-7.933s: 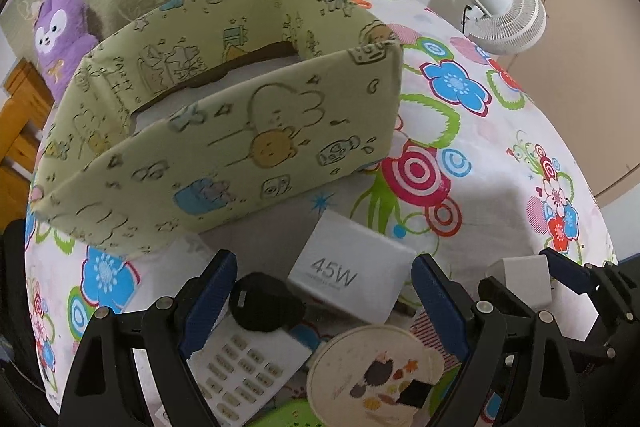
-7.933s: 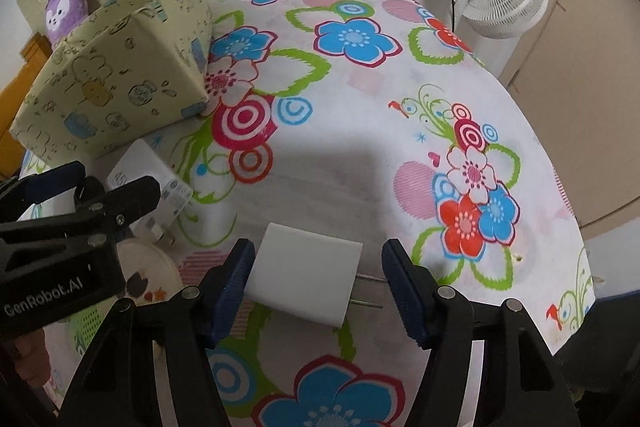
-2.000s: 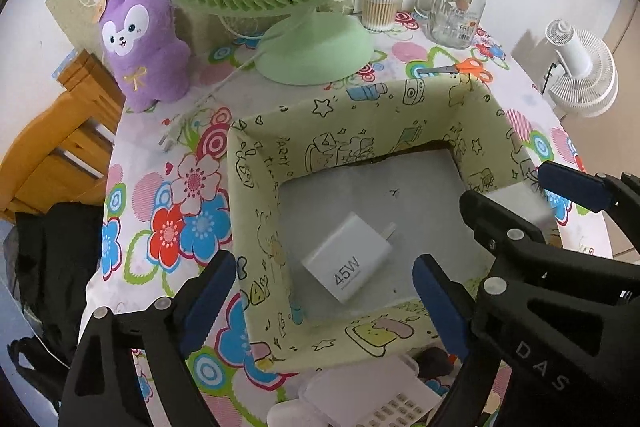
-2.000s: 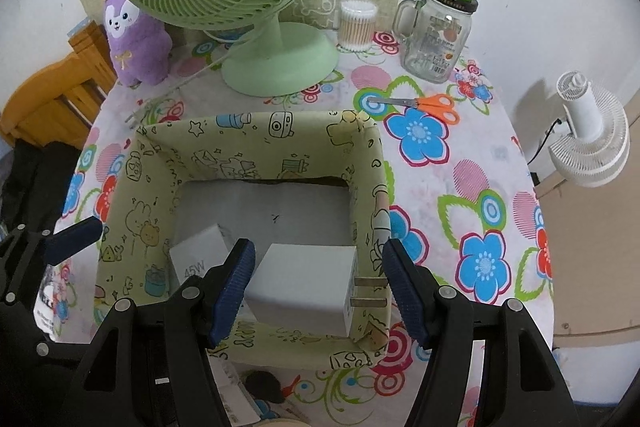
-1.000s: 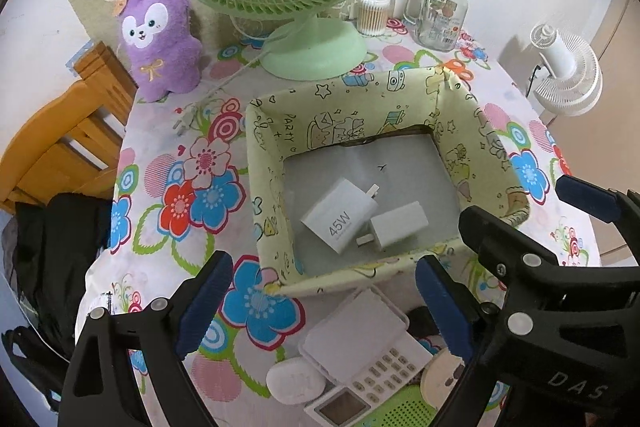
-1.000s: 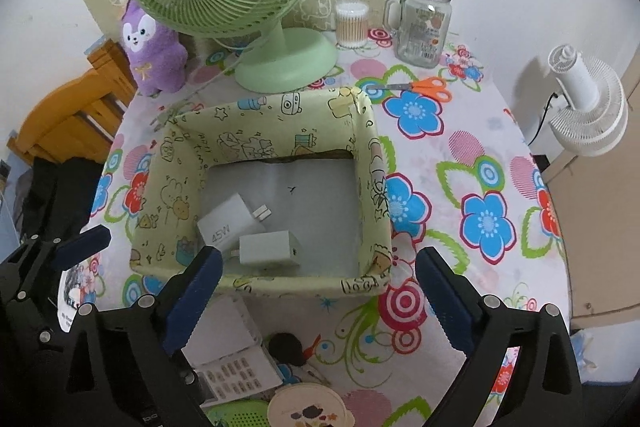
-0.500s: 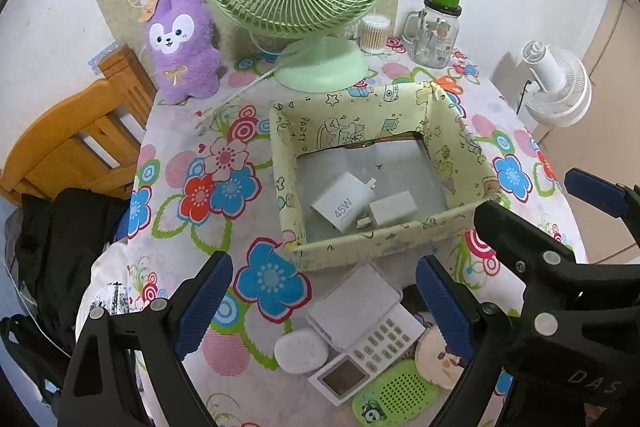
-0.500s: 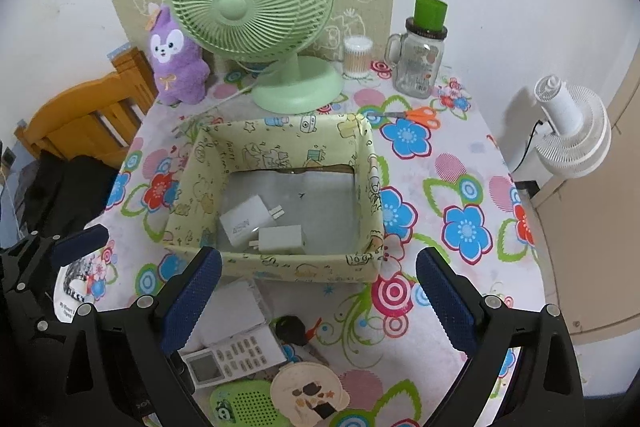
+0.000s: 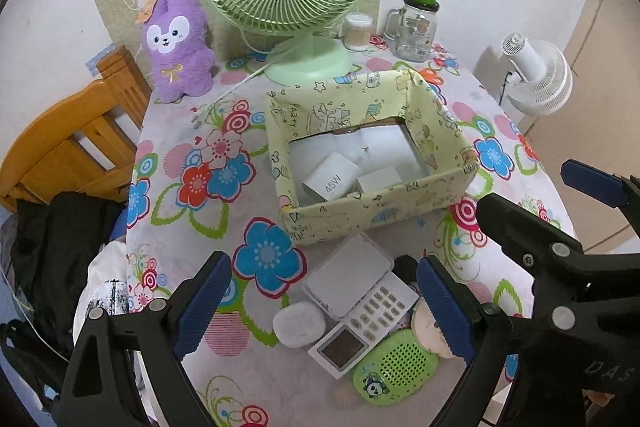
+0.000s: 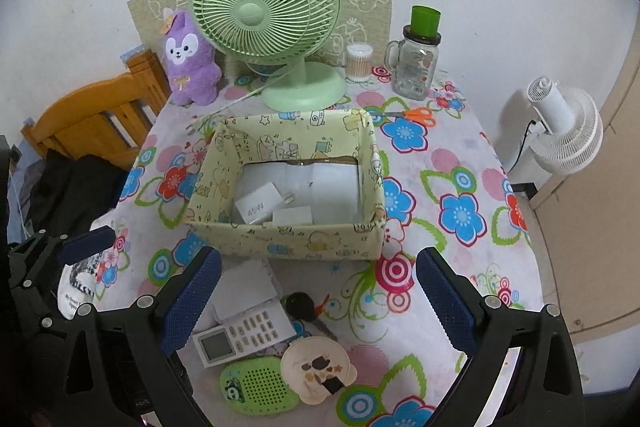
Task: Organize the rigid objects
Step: 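Raise both tools up and away from the fabric box, then move the left tool toward the white case while the right tool approaches the key fob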
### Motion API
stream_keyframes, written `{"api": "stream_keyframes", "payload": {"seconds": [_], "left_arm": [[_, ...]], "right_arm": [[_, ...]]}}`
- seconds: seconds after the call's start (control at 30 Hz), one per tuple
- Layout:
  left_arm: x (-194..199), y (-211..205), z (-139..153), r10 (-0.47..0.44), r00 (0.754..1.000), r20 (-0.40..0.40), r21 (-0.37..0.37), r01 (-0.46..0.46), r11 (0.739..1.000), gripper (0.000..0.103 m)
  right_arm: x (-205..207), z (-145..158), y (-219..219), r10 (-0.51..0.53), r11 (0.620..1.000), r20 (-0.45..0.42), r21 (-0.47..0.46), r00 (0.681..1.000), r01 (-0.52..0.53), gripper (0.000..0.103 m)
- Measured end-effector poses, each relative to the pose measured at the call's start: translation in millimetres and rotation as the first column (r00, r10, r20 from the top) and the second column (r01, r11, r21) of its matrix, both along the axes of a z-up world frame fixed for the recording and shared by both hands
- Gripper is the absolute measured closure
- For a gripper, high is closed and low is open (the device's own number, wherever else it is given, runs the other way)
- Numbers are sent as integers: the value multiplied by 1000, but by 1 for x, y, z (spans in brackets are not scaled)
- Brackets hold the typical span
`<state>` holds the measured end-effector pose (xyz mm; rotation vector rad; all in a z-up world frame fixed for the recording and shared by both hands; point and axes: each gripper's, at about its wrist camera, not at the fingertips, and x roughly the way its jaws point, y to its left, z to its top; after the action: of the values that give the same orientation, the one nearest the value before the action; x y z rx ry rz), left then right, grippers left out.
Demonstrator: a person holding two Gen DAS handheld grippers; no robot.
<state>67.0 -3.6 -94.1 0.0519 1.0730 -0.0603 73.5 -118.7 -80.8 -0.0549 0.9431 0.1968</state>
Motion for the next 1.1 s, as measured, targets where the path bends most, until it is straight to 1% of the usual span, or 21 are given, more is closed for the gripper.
{"api": "stream_keyframes", "payload": {"seconds": [0.17,0.37,0.77,0.97,1.1], "left_arm": [[-6,0,-9,-32,999,-6,-6,32,999,8],[-12,0,-23,-74,997,-19,-10,74,997,8],[-17,-6,-66,-113,989,-90,-23,112,993,8],[-17,-6,-81,-121,986,-112,-19,119,993,8],[-17,-6,-89,-131,984,-123,-34,128,991,8]], "right_arm": [[-10,-4,0,-5,1000,10,-12,1000,6,4],[-21,-14,-2,-21,1000,15,1,1000,21,4],[-33,-53,-9,-36,999,-34,3,999,36,4],[-32,-69,-13,-49,999,-51,-6,998,48,4],[-32,-79,-14,-53,999,-66,-6,996,52,4]]}}
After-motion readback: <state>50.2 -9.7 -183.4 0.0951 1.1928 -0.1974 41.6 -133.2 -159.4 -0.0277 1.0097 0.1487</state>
